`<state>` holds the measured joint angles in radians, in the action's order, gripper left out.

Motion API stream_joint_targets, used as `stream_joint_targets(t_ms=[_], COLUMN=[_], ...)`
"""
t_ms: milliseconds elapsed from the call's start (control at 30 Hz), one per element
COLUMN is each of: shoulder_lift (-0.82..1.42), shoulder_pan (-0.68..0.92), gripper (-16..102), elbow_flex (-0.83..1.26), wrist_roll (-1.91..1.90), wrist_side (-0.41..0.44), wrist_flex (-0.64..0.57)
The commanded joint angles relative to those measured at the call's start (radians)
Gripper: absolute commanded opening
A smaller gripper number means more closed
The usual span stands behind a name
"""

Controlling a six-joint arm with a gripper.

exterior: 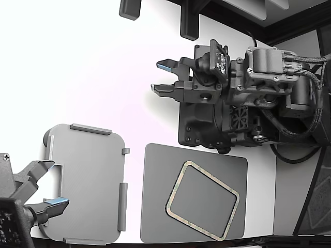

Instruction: Move top rectangular frame to the holder.

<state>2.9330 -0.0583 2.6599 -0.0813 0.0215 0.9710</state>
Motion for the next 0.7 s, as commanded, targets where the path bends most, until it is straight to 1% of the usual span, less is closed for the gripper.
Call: stream_joint_targets(t_ms=[0,333,433,567,667], shoulder_lift=[0.021,0.017,-0.06,-0.204,-0.316], shoulder_pan=[-0.014,-0.014,-0.014,0.002,0.071], gripper=[98,99,100,100,100], elbow_flex=[-0.021,-0.029,-0.104,-0.245,-0.374], wrist_roll=[0.015,0.018,0.026,0.074,0.143], wrist_side=[-0.031,-0.029,-0.032,-0.069,-0.081], wrist_flex=[-0.008,-0.008,-0.014,-0.021,0.031])
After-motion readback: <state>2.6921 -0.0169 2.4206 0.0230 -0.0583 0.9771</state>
